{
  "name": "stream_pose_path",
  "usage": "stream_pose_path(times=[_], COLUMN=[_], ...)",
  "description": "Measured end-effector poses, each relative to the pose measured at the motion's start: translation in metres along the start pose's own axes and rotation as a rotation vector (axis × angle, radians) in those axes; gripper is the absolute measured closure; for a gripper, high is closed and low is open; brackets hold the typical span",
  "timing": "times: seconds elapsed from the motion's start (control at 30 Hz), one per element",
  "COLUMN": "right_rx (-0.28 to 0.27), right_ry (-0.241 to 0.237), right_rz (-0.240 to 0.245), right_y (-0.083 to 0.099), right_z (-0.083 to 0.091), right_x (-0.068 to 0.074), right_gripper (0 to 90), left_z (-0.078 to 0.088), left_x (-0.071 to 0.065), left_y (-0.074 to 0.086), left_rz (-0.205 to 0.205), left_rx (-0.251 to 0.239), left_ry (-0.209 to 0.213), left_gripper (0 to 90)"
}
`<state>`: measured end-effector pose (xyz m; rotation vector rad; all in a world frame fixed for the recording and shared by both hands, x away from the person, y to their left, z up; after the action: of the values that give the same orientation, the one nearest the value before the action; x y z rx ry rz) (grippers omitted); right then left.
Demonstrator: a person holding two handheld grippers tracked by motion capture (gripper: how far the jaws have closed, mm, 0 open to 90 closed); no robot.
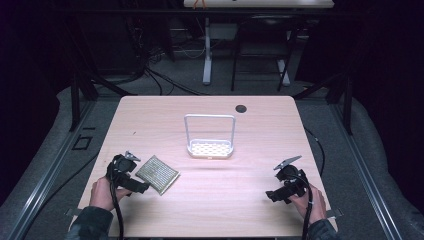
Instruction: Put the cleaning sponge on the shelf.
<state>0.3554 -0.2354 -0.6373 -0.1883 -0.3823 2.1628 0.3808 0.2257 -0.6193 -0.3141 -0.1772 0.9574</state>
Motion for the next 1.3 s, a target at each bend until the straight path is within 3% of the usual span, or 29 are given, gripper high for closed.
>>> stream_pose_path(times=[0.2, 0.27, 0.63, 0.9, 1.07, 1.3], right_rx=[-0.012, -0.006, -0.020, -0.013, -0.002, -0.004], right_ry=[-0.015, -0.005, 0.009, 0.002, -0.002, -0.005], right_rz=[0.010, 0.021, 0.045, 0.056, 0.062, 0.067], right_y=[-0.003, -0.002, -0.005, -0.006, -0.005, -0.006], right_z=[-0.001, 0.000, 0.002, 0.000, -0.001, -0.001], right_x=[0.004, 0.006, 0.006, 0.008, 0.009, 0.010], right_gripper=[5.2, 5.2, 6.6, 6.8, 6.9, 7.0], left_z=[0.006, 0.006, 0.006, -0.008, -0.026, -0.036], left_x=[-0.004, -0.008, -0.016, -0.023, -0.017, -0.017], left_y=[-0.002, -0.004, -0.024, -0.032, -0.034, -0.038], left_rz=[0.005, -0.015, -0.063, -0.082, -0.069, -0.067], left_rx=[0.020, 0.041, 0.046, 0.067, 0.093, 0.102], left_ry=[0.026, 0.028, 0.041, 0.047, 0.036, 0.029], left_gripper=[0.0, 0.0, 0.0, 0.0, 0.0, 0.0])
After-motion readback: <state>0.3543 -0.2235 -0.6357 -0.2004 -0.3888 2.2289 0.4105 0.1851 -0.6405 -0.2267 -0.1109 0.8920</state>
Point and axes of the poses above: each handheld gripper's, and its own axes: z roughly backward along the jaws, y roughly out of its underside, x roughly to its left, the point moved 10 cm from there along -z, roughly forward along the jaws, and after that the axes turned 6 degrees about x, right-handed, at the moved point
